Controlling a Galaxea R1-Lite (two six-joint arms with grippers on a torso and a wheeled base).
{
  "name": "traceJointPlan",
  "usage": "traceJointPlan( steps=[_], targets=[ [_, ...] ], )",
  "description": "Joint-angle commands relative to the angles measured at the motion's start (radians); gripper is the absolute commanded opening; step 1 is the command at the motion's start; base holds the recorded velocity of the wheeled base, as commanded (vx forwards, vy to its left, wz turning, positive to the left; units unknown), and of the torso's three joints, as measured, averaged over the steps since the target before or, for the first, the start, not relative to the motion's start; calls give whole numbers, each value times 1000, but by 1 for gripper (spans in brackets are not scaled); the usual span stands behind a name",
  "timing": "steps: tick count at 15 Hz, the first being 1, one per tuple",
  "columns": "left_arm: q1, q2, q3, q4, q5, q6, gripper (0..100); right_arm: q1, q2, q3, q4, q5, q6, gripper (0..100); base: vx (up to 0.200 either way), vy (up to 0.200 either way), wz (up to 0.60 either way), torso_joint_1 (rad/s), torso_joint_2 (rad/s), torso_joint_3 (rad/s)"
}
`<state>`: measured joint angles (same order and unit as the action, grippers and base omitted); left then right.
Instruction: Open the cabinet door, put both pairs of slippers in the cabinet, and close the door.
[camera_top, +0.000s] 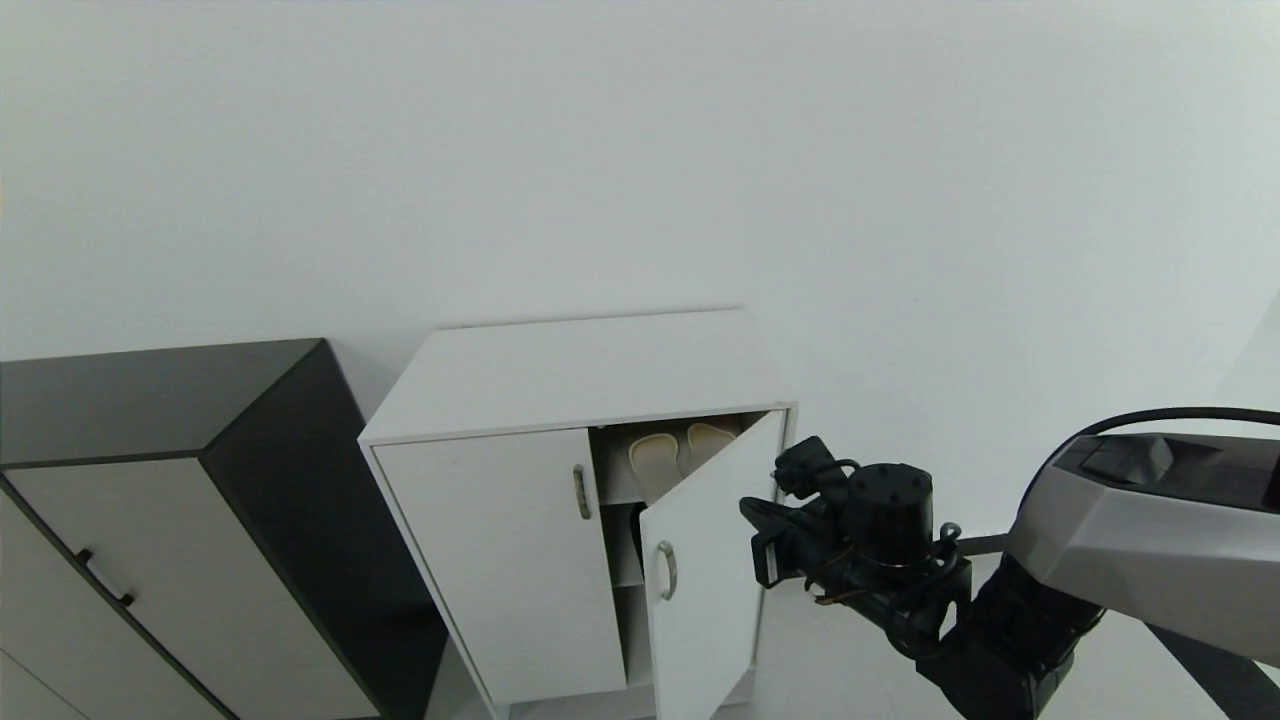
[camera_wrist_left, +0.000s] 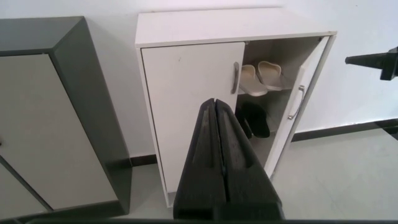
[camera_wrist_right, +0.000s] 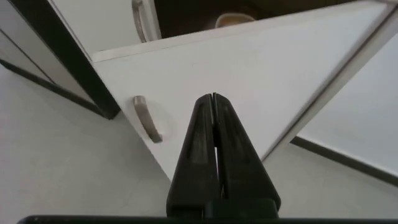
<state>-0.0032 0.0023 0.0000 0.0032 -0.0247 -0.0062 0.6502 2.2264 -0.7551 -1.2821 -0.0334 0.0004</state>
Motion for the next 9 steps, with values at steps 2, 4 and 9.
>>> traceJointPlan(
  steps=[2, 4, 9],
  targets=[
    [0, 1, 0, 1, 0, 0, 0, 2, -7, 28, -13, 6, -19, 0, 200, 0, 0, -5, 0, 5],
    [0, 1, 0, 0, 0, 0, 0, 2, 4, 28, -14, 7, -20, 0, 200, 0, 0, 5, -2, 2],
    [0, 1, 0, 0, 0, 0, 0, -15, 47, 20, -13, 4, -66, 0, 40, 0, 0, 2, 2, 0]
  ],
)
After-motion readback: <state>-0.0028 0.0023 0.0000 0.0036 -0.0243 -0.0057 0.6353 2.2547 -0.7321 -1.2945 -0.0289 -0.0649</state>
